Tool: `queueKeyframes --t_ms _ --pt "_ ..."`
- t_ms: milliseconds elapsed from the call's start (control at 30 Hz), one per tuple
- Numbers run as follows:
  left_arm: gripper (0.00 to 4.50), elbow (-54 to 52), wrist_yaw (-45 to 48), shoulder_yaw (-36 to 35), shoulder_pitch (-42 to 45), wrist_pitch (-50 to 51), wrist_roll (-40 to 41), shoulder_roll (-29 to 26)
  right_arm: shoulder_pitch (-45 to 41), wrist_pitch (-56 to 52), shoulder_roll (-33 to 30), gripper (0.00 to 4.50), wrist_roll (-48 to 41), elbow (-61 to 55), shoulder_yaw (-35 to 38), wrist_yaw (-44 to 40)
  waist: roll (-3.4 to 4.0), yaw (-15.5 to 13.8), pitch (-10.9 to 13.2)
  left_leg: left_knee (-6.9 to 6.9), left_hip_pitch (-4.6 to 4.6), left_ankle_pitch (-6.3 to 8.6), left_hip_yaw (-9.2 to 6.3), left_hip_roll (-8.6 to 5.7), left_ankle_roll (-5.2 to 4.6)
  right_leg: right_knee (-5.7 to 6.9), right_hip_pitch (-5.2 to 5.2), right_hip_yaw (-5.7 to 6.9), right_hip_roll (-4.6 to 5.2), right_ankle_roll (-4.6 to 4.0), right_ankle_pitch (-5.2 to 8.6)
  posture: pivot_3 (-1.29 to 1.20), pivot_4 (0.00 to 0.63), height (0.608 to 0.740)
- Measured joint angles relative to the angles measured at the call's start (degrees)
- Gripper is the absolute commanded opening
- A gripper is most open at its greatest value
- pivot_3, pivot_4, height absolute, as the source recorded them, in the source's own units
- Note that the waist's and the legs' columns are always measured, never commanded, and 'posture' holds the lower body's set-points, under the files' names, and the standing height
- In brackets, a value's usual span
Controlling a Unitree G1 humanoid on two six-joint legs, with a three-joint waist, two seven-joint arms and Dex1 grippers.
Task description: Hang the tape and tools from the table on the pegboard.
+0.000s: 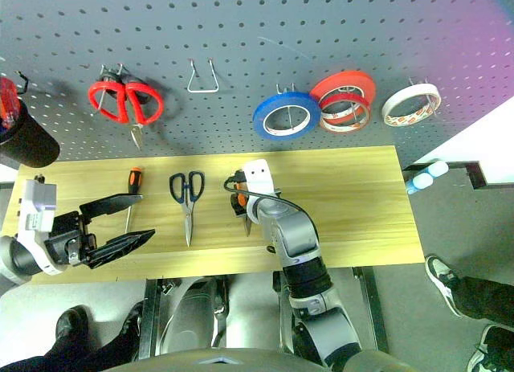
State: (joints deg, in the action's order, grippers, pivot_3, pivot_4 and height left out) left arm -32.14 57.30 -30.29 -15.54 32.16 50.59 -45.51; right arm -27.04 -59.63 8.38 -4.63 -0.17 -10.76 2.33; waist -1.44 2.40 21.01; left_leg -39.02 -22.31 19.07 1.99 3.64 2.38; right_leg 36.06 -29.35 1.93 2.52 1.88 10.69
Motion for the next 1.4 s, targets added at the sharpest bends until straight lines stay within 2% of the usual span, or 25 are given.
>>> queueKeyframes --t_ms 600,1400 --pt "4.50 -1.8 -0.6 -2.1 -1.9 0.0 0.2 0.0 -2.1 2.6 -0.2 4.45 1.1 5.4 -1.2 2.1 -0.07 -0.2 0.0 -0.05 -0.01 0.00 -0.03 0.00 0.00 0.02 0.03 0.03 0.00 0.00 -0.01 0.12 0.353 0.733" --pt "4.50 -2.6 -1.3 -2.1 -2.3 0.0 0.2 0.0 -3.1 3.0 -0.3 4.45 3.5 7.8 -5.3 5.2 -0.09 -0.7 -0.1 -0.09 -0.01 0.00 -0.05 0.00 0.01 0.06 0.04 0.05 0.00 0.00 -0.01 0.14 0.365 0.733"
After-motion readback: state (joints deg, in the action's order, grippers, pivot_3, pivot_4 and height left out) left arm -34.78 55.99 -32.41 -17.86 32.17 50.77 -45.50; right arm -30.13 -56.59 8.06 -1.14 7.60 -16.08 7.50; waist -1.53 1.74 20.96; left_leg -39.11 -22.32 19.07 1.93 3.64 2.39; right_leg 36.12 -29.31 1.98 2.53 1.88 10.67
